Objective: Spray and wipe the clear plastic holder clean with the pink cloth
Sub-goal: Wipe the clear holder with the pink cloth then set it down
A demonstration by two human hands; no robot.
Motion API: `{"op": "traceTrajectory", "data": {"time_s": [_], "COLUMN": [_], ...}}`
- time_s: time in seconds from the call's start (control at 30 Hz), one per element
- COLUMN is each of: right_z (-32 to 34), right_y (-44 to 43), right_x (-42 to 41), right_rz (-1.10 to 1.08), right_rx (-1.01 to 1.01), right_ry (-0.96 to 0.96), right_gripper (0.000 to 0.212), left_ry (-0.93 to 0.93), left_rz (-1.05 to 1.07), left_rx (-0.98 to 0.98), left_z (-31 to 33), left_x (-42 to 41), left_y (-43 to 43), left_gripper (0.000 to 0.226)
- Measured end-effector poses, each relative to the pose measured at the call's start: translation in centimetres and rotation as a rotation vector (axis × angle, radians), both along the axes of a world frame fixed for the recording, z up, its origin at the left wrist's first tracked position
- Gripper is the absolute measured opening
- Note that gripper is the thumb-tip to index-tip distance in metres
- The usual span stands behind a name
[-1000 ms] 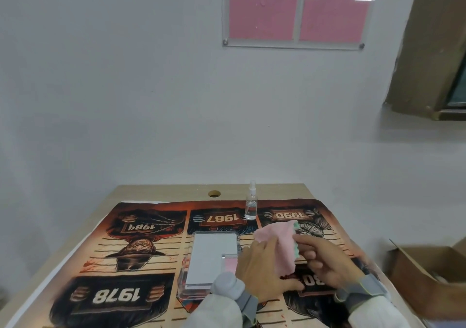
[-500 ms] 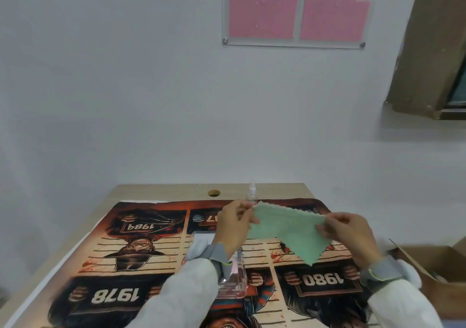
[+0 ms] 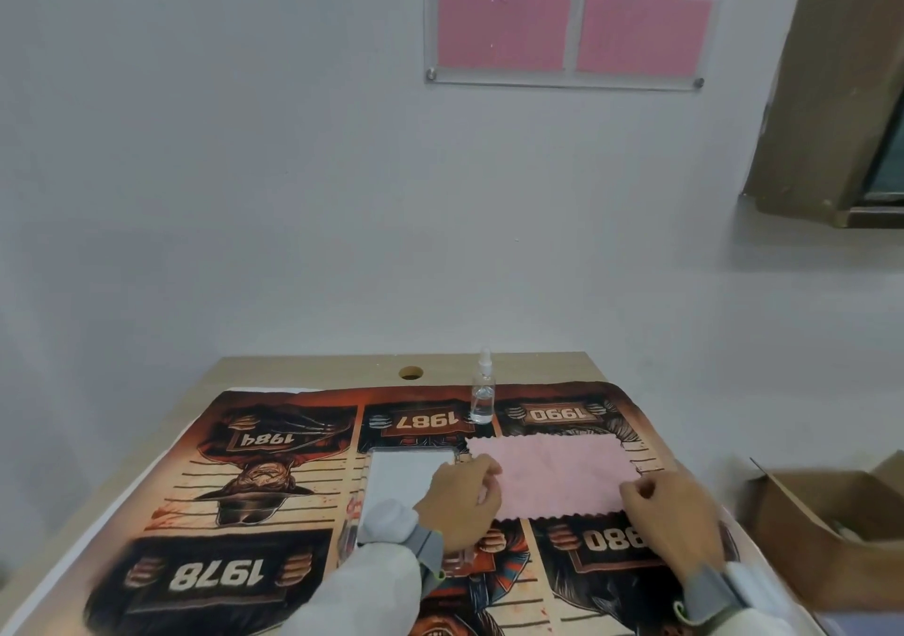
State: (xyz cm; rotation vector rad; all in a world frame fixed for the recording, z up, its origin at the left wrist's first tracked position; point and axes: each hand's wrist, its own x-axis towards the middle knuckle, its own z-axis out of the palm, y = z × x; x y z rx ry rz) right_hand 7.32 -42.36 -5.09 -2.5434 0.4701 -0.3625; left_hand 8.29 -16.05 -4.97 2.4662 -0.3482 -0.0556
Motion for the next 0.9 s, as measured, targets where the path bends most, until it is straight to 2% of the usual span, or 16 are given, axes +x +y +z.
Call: {"op": "traceTrajectory", "data": {"time_s": [0.1,0.17,0.23,0.3,0.43,0.5,0.53,0.6,0.63,0.73,0.8,0.9], "right_z": [0.7,0.8,0.7,0.5,0.8,1.0,1.0,1.2,1.3,1.4,0.9,0.5], "right_y": [0.6,0.9,0.7,0.5,0.5,1.2,1.9,4.1,5.8,11.8,15.6,19.0], "right_x": [0.7,1.5,2.2,2.8,2.8,2.4,2.1,1.4,1.1,0.5,0.3,0.2], "right_rz": [-0.070,-0.123,-0.107,-0.078,-0.134,-0.157,-0.129,0.025,0.126,0.370,0.422,0.381], "right_rx": [-0.044,-0.057,-0.104,-0.155,-0.178,-0.232,-0.215,-0.036,0.061,0.241,0.225,0.072], "right_ry": [-0.063,-0.094,0.009,0.115,0.158,0.105,0.021,-0.144,-0.167,-0.014,0.076,0.121], "right_gripper": [0.018,0.030,0.042,0.039,0.026,0.027,0.027,0.023,0.019,0.012,0.016,0.019], "left_ry": [-0.032,-0.024,0.019,0.057,0.075,0.034,-0.001,-0.082,-0.106,-0.067,0.021,0.090], "left_rz": [0.039,0.047,0.043,0.047,0.077,0.146,0.210,0.367,0.445,0.612,0.654,0.644], "left_rx": [0.021,0.079,0.243,0.344,0.352,0.288,0.219,0.115,0.091,0.059,0.078,0.066], "left_z": [0.7,0.9,1.0,0.8,0.9,1.4,1.7,2.1,2.2,2.1,1.9,1.5], "left_x": [0.1,0.3,0.2,0.0,-0.3,-0.4,-0.4,-0.7,-1.0,-1.8,-2.8,-4.1], "left_y": [-0.5,-0.8,-1.2,-1.6,-1.7,-1.0,-0.2,2.1,3.7,8.6,11.0,12.7], "left_gripper": [0.035,0.038,0.040,0.041,0.043,0.042,0.040,0.035,0.033,0.030,0.031,0.030]}}
